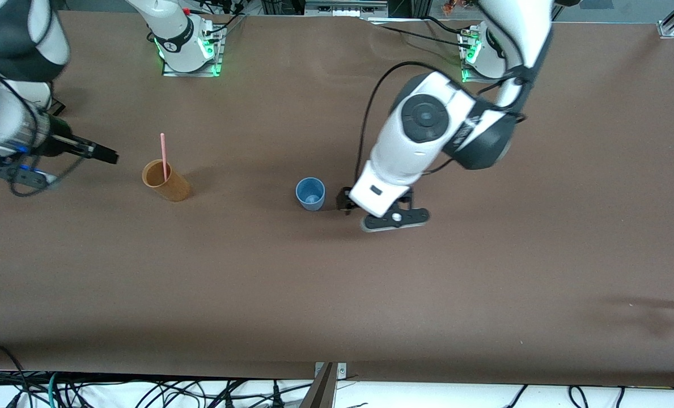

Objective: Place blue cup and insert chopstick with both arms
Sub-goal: 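Release the blue cup while the right gripper reaches the chopstick, then grasp the pink chopstick with the right gripper and lift it, then carry the chopstick with the right gripper above the blue cup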

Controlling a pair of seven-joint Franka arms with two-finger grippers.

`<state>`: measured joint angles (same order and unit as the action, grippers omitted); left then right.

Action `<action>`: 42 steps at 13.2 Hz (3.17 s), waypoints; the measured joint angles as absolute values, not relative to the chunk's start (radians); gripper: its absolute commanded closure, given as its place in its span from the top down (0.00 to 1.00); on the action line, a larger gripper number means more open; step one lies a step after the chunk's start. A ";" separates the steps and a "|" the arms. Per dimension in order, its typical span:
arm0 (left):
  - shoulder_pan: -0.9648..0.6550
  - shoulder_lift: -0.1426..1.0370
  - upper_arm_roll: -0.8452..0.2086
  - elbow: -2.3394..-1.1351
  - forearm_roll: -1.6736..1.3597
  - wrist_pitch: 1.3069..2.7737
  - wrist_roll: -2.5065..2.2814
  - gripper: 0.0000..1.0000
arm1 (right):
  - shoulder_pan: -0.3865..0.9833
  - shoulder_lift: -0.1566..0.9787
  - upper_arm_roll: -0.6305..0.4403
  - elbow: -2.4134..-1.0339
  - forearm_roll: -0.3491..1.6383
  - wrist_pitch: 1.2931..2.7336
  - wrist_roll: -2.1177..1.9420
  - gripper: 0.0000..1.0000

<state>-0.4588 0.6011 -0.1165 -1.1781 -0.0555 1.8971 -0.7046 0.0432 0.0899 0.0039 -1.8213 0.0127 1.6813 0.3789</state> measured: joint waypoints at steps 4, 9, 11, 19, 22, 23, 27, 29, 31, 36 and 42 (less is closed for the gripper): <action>-0.294 0.508 -0.112 -1.179 -0.056 1.714 -0.420 1.00 | 0.071 0.083 0.021 -2.037 0.015 1.843 0.488 0.95; -0.096 0.389 -0.110 -1.202 -0.056 1.576 -0.316 1.00 | 0.070 0.050 0.032 -2.261 0.037 2.054 0.516 0.50; -0.029 0.330 -0.110 -1.246 -0.056 1.569 -0.308 1.00 | 0.071 0.036 0.042 -2.286 0.038 2.060 0.520 0.21; 0.103 0.215 -0.109 -1.359 -0.056 1.504 -0.144 1.00 | 0.070 0.024 0.065 -2.296 0.038 2.070 0.532 0.00; 0.113 0.165 -0.109 -1.445 -0.056 1.495 -0.131 1.00 | 0.070 0.011 0.065 -2.294 0.038 2.070 0.526 0.00; 0.113 0.147 -0.109 -1.470 -0.056 1.490 -0.130 1.00 | 0.070 0.003 0.066 -2.291 0.038 2.066 0.518 0.00; 0.108 0.108 -0.115 -1.499 -0.006 1.478 -0.079 1.00 | 0.070 -0.022 0.066 -2.185 0.056 1.892 0.500 0.00; 0.109 0.109 -0.113 -1.499 -0.002 1.481 -0.068 1.00 | 0.070 -0.026 0.068 -2.064 0.094 1.736 0.498 0.00; 0.110 0.115 -0.112 -1.499 -0.002 1.482 -0.066 1.00 | 0.071 -0.030 0.076 -1.951 0.144 1.611 0.498 0.00; 0.110 0.121 -0.114 -1.499 -0.002 1.484 -0.065 1.00 | 0.200 0.036 0.110 -1.755 0.393 1.555 0.727 0.00; 0.112 0.131 -0.114 -1.499 -0.002 1.488 -0.065 1.00 | 0.482 0.371 0.116 -1.449 0.423 1.803 1.190 0.00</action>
<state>0.1121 0.1314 -0.1140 -1.4987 -0.0021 1.4879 -0.0651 0.4821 0.3710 0.1164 -1.4487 0.4231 1.8031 1.1905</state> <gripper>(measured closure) 0.000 0.907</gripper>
